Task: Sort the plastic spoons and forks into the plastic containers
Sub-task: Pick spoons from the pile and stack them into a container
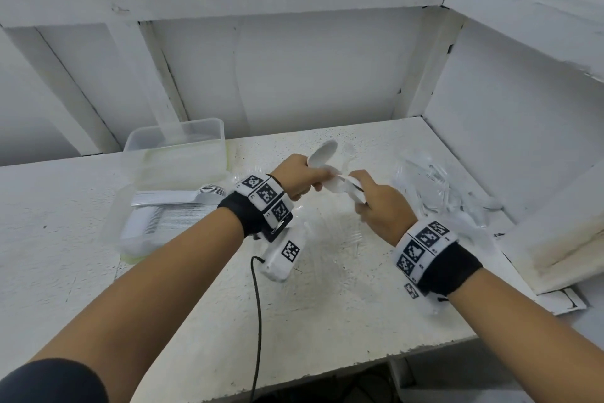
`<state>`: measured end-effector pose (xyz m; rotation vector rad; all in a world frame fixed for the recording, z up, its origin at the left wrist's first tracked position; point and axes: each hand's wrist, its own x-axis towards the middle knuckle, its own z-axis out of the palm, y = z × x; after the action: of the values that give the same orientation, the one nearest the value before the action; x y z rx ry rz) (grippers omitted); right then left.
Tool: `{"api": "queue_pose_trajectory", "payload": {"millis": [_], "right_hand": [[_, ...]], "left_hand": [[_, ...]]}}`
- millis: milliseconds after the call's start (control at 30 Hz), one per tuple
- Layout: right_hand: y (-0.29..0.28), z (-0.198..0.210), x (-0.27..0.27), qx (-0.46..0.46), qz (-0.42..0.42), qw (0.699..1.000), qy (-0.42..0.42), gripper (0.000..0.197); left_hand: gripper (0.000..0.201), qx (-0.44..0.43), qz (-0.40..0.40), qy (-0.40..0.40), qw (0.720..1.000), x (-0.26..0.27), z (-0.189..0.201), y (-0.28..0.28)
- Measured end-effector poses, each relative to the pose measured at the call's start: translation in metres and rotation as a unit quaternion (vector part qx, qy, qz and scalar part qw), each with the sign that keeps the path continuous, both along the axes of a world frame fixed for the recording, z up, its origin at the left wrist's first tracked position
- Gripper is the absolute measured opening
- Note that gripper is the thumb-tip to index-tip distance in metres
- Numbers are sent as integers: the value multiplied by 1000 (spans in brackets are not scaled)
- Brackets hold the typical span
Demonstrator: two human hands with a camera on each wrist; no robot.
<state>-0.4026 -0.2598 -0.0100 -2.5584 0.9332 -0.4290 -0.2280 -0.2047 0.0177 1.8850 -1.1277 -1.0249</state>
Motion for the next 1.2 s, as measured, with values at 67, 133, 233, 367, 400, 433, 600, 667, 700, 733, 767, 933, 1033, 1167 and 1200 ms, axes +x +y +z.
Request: {"api": "queue_pose_trajectory", "payload": {"millis": [67, 133, 233, 367, 400, 433, 600, 667, 700, 733, 767, 933, 1033, 1167, 1200], "right_hand": [[3, 0, -4, 41, -26, 998, -49, 22], [-2, -1, -11, 72, -82, 989, -102, 12], [-20, 2, -31, 146, -186, 959, -154, 22], [-52, 6, -65, 154, -290, 936, -128, 24], [-59, 6, -73, 153, -306, 931, -129, 24], [-64, 6, -79, 154, -317, 927, -132, 24], [-80, -1, -97, 178, -320, 920, -141, 30], [-81, -4, -99, 179, -315, 922, -139, 30], [-81, -6, -99, 179, -314, 923, -132, 30], [-81, -9, -100, 179, -312, 925, -122, 30], [-81, -11, -100, 179, -312, 927, -108, 29], [-78, -21, -97, 187, -299, 935, 26, 36], [-79, -26, -91, 186, -282, 936, 100, 41], [-75, -25, -80, 213, -278, 928, 127, 50], [-72, -25, -76, 231, -277, 926, 111, 51]], "left_hand": [[32, -13, 21, 49, 998, -6, 0, -9], [37, -12, 18, 64, 998, -15, 2, -20], [33, 1, 15, 28, 999, -29, 2, -47], [16, 53, -35, -72, 995, -53, -14, -97], [14, 70, -56, -91, 992, -59, -17, -106], [14, 77, -76, -111, 988, -66, -22, -115], [49, 77, -178, -217, 957, -95, -45, -141], [52, 95, -181, -223, 953, -102, -56, -147], [56, 97, -190, -224, 951, -104, -62, -149], [58, 104, -199, -227, 948, -106, -65, -147], [57, 107, -203, -226, 947, -108, -69, -147], [30, 122, -182, -237, 946, -99, -61, -139], [27, 131, -158, -300, 931, -87, -65, -133], [24, 140, -150, -317, 926, -70, -65, -122], [16, 138, -145, -315, 928, -67, -63, -120]]}}
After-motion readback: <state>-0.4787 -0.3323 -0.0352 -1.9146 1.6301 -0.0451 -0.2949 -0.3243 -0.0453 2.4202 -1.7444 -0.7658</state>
